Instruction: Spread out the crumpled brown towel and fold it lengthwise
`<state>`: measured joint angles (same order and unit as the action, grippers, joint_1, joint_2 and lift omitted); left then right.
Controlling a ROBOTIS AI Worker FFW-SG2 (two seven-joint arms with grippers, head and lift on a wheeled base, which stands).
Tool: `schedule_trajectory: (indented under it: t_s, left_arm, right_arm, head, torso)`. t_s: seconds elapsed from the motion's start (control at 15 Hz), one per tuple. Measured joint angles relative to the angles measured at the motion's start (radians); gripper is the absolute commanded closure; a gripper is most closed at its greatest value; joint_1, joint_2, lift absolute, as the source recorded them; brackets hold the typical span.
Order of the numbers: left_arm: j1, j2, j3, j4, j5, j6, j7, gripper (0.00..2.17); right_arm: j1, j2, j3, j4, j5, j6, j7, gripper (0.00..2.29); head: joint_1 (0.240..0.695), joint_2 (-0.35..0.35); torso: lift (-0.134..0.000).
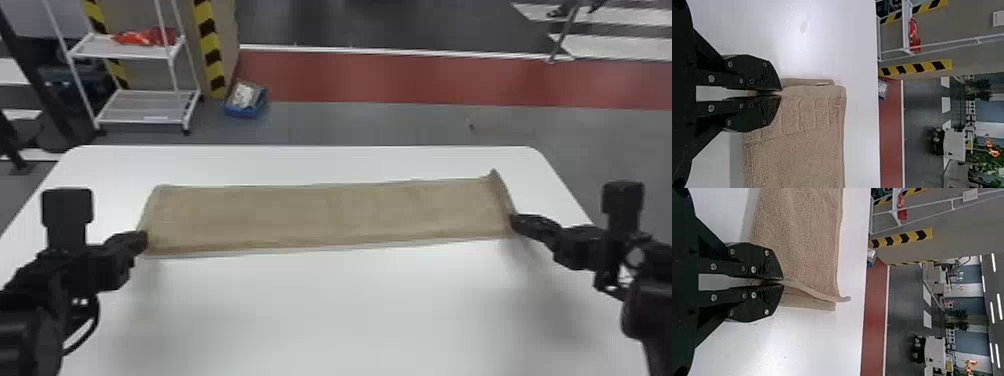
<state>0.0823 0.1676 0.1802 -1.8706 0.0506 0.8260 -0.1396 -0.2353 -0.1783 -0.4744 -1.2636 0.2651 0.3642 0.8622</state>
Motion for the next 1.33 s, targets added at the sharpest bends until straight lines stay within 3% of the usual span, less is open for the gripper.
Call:
schedule_trajectory:
  t_s: [0.53, 0.87, 0.93, 1.0, 1.07, 1.2, 1.33]
  left_arm:
    - [0.077, -0.001, 0.012, -0.111, -0.010, 0.004, 0.001, 1.44]
    - [0.116, 0.000, 0.024, -0.137, -0.023, 0.012, 0.002, 1.41]
    - [0.117, 0.000, 0.024, -0.137, -0.024, 0.013, 0.002, 1.09]
    - [0.119, 0.000, 0.021, -0.137, -0.024, 0.014, 0.002, 0.38]
    - [0.124, 0.000, 0.019, -0.138, -0.026, 0.012, 0.002, 0.00]
    - [0.144, 0.001, 0.022, -0.163, -0.030, 0.009, 0.002, 0.00]
    - [0.169, 0.003, 0.043, -0.210, -0.035, 0.010, 0.001, 0.04]
  right_arm:
    - [0.171, 0.039, -0.068, -0.311, -0.107, 0.191, 0.040, 1.21]
    - [0.211, 0.040, -0.121, -0.357, -0.138, 0.210, 0.054, 1.20]
    - [0.211, 0.040, -0.120, -0.357, -0.138, 0.208, 0.053, 1.11]
    - [0.210, 0.042, -0.115, -0.356, -0.137, 0.206, 0.051, 0.70]
    - [0.209, 0.047, -0.110, -0.355, -0.136, 0.202, 0.049, 0.37]
    - [0.209, 0.057, -0.105, -0.355, -0.128, 0.196, 0.047, 0.12]
    - [0.210, 0.064, -0.107, -0.365, -0.121, 0.204, 0.046, 0.07]
  head:
    - [0.695, -0.064]
    - [0.695, -0.080]
    - [0.695, -0.080]
    - [0.695, -0.079]
    - [0.695, -0.077]
    - [0.695, -0.068]
    - [0.695, -0.060]
  torso:
    - [-0.124]
    - [-0.124]
    - [-0.124]
    - [-0.124]
    - [-0.124]
    - [-0.124]
    - [-0.124]
